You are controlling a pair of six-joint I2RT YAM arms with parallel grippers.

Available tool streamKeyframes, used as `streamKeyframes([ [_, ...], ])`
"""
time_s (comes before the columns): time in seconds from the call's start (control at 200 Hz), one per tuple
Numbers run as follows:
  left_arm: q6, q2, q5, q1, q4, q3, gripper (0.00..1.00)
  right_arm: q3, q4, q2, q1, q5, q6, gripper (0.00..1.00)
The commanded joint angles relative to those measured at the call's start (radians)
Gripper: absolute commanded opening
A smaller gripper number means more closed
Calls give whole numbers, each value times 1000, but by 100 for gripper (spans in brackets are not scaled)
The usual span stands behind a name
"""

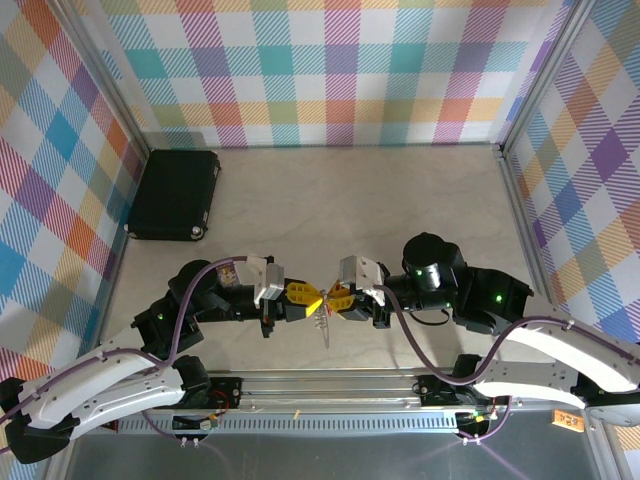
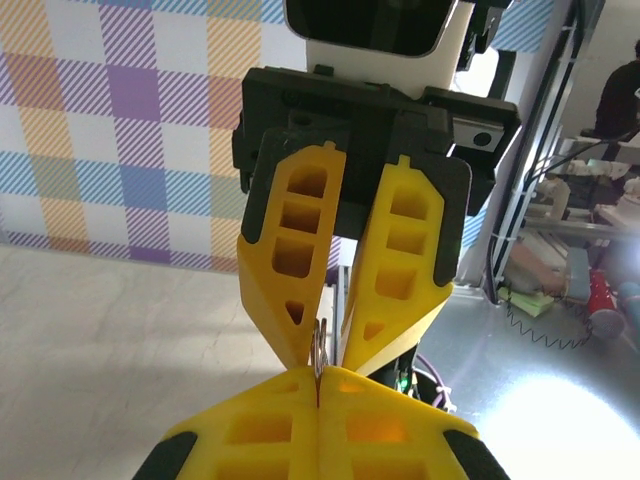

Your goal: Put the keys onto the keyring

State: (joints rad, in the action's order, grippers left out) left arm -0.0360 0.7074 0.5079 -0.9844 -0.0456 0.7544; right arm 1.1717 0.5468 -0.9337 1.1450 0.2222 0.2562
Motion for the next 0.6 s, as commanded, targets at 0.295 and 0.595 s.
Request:
streamKeyframes([
  [0.295,54,-19,27,0,-141,-25,0,-24,-70,22,5,41,-28,4],
  [0.595,-37,-29,-74,-1,49,32,16,80,103,-40,5,15,62,0],
])
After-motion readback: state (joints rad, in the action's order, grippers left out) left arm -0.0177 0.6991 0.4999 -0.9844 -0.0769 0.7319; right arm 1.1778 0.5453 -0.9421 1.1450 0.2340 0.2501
